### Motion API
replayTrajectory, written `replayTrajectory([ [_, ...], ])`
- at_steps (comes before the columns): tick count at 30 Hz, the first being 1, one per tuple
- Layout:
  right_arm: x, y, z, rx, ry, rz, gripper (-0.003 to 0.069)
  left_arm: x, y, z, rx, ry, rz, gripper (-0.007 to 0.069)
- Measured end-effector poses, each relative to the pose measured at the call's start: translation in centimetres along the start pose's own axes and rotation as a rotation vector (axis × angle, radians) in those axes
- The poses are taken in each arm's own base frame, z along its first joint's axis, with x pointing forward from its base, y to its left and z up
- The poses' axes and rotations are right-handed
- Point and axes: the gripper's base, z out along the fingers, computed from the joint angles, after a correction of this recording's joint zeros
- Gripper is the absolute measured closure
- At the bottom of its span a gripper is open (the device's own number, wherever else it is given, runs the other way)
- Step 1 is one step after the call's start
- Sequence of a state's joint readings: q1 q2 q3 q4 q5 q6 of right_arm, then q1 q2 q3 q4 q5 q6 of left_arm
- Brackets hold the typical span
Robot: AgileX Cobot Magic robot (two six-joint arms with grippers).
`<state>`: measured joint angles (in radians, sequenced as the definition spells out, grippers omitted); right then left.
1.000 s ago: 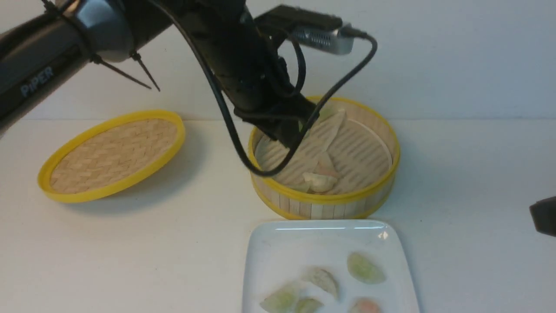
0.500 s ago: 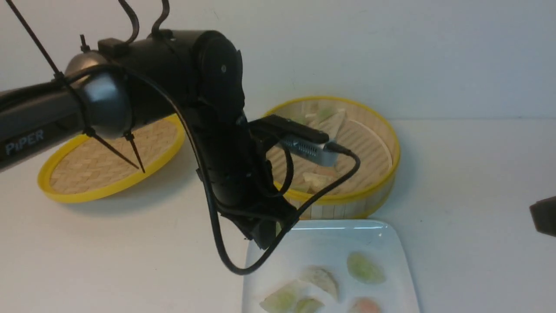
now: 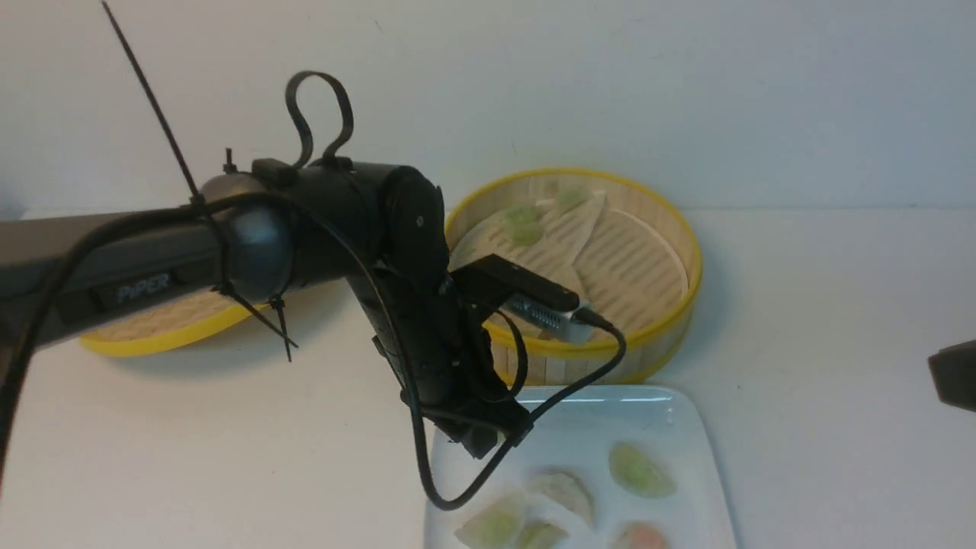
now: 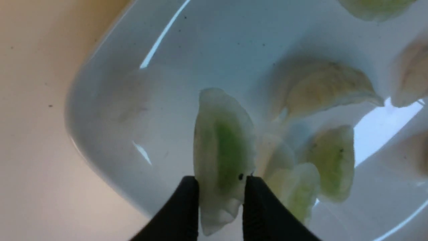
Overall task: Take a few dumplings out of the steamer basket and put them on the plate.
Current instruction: Use the left arm to put the dumpling into the plate
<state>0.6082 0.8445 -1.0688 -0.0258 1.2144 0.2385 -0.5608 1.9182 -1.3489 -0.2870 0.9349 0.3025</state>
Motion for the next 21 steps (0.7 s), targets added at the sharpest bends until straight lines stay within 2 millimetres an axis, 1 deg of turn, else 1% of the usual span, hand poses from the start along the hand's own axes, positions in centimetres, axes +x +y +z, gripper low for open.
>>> replayTrajectory([
  [3,0.0,0.0,0.0,0.001,0.000,0.000,0.0673,-0.1,0.4,1.5,0.000,0.018,0.008,0.0473],
  [6,0.0,-0.1,0.0,0.007,-0.002,-0.004,0.0673,-0.1,0.6,2.3,0.000,0.030,0.010,0.0451],
  [8,0.0,-0.1,0.0,0.014,-0.003,-0.007,0.0673,-0.1,0.6,2.7,0.001,0.040,0.010,0.0407],
  [9,-0.1,-0.2,0.0,0.019,-0.006,-0.010,0.0673,-0.1,0.7,2.7,0.001,0.042,0.010,0.0357],
  [12,-0.2,-0.2,0.0,0.024,-0.025,-0.015,0.0673,-0.3,0.6,2.6,0.001,0.036,0.012,0.0265],
  [14,-0.4,-0.3,0.0,0.036,-0.045,-0.014,0.0673,-0.9,0.5,1.9,0.005,0.029,0.014,0.0201],
  [15,-0.6,-0.4,-0.1,0.046,-0.050,-0.008,0.0673,-1.2,0.4,1.4,0.008,0.031,0.013,0.0186],
  [17,-1.1,-0.5,-0.1,0.071,-0.063,0.003,0.0673,-1.9,0.2,0.3,0.008,0.040,0.008,0.0183],
  [18,-1.7,-0.6,-0.2,0.089,-0.072,0.011,0.0673,-2.5,0.1,-1.0,0.003,0.043,0.005,0.0200],
  [21,-3.9,-0.3,0.1,0.117,-0.070,0.007,0.0673,-3.4,-0.3,-5.0,-0.047,0.005,0.007,0.0319],
])
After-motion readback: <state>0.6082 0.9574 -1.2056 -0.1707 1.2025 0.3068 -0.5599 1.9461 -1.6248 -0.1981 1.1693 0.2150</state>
